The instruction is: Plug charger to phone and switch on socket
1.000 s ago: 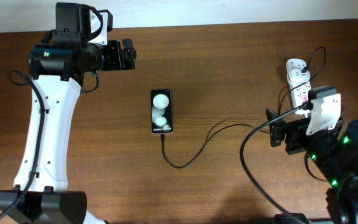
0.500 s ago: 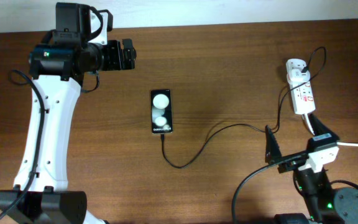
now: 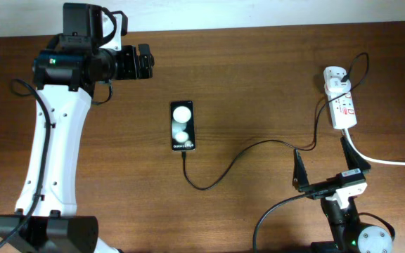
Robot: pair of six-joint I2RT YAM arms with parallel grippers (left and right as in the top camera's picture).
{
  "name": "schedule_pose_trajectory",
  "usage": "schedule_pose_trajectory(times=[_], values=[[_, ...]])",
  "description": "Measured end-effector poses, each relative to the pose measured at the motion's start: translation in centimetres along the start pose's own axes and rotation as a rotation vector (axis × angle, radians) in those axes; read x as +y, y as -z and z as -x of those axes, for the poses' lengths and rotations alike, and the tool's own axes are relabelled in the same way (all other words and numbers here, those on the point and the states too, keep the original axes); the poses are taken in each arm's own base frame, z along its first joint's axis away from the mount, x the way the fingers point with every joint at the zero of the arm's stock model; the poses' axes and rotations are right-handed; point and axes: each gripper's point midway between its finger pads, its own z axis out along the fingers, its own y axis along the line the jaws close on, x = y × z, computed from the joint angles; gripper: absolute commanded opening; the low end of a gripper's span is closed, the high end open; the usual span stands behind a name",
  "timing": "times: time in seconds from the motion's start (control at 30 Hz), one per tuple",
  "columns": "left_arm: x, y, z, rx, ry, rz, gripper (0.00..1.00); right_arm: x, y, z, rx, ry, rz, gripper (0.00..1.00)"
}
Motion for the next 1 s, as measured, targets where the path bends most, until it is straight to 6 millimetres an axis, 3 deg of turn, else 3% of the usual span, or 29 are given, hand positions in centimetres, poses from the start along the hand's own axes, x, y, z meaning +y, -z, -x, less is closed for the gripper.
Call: schedule_pose_trajectory(times=[0.23, 0.43, 0.63, 1.0], values=[[0.0, 0.0, 0.0, 0.0, 0.0, 0.0, 0.99, -0.1, -0.1, 0.9, -0.134, 0.028, -0.013, 0.99], [0.0, 0.0, 0.0, 0.001, 0.0, 0.0, 0.99, 0.4, -0.4, -3.9, -0.033, 0.007, -0.002, 0.99], [-0.1, 0.0, -0.1, 0.002, -0.001, -0.001, 0.99, 1.4, 0.6, -11.8, 0.291, -0.062, 0.032, 0.99], [-0.3, 0.0, -0.1, 0.003, -0.005, -0.004, 0.99, 1.4, 0.6, -11.8, 0.291, -0.062, 0.031, 0.99]])
